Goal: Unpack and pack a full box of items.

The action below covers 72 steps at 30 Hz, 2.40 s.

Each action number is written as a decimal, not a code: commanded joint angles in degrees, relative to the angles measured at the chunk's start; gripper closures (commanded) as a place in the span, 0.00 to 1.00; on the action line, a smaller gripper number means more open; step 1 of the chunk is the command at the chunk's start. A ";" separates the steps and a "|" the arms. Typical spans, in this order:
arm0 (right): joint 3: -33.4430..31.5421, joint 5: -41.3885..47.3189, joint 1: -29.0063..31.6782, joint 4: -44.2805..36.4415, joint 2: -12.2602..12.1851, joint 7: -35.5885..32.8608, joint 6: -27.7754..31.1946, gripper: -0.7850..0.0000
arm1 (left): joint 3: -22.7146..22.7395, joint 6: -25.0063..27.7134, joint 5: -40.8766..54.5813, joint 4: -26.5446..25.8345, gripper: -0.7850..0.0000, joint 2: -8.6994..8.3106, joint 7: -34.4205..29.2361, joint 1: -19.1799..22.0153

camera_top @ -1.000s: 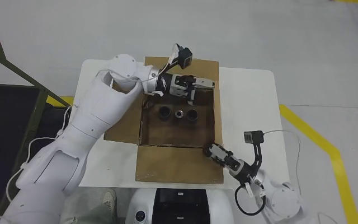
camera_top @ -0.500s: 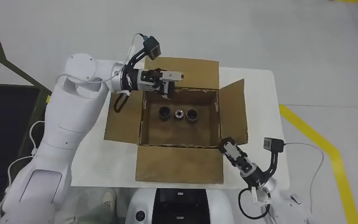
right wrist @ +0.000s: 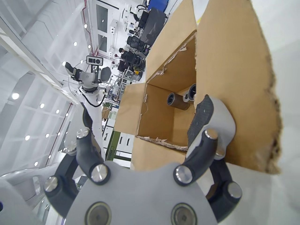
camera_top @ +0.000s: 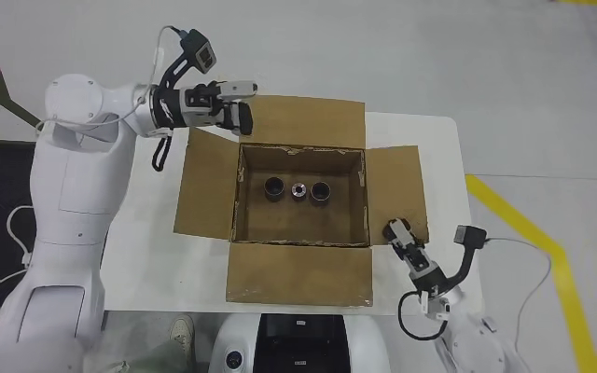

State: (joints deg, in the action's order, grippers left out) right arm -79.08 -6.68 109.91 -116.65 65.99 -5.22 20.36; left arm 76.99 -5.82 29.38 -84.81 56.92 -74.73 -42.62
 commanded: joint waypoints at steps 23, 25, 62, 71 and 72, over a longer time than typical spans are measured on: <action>5.49 -1.72 -9.34 9.84 1.45 0.04 -9.46 0.00 | 16.28 2.56 -4.02 3.77 0.00 -4.58 -3.04 -6.21; 6.13 -2.02 -9.98 10.32 1.58 -0.10 -9.87 0.00 | 17.94 2.47 -4.99 4.83 0.00 -5.11 -3.81 -6.35; 5.36 -13.69 -11.18 1.32 2.19 1.99 -17.73 0.00 | 20.75 1.43 -11.94 12.81 0.00 -8.12 -10.80 -1.36; 10.41 -21.06 -18.49 -3.66 2.67 -5.42 -23.52 0.00 | 20.75 1.43 -11.94 12.81 0.00 -8.12 -10.80 -1.36; 11.36 -22.00 -19.81 -3.71 2.76 -6.86 -24.34 0.00 | 20.75 1.43 -11.94 12.81 0.00 -8.12 -10.80 -1.36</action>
State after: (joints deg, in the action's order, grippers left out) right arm -68.85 -27.64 91.78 -120.31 68.64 -10.29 -2.97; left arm 97.74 -4.40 17.44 -72.00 48.80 -85.52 -43.98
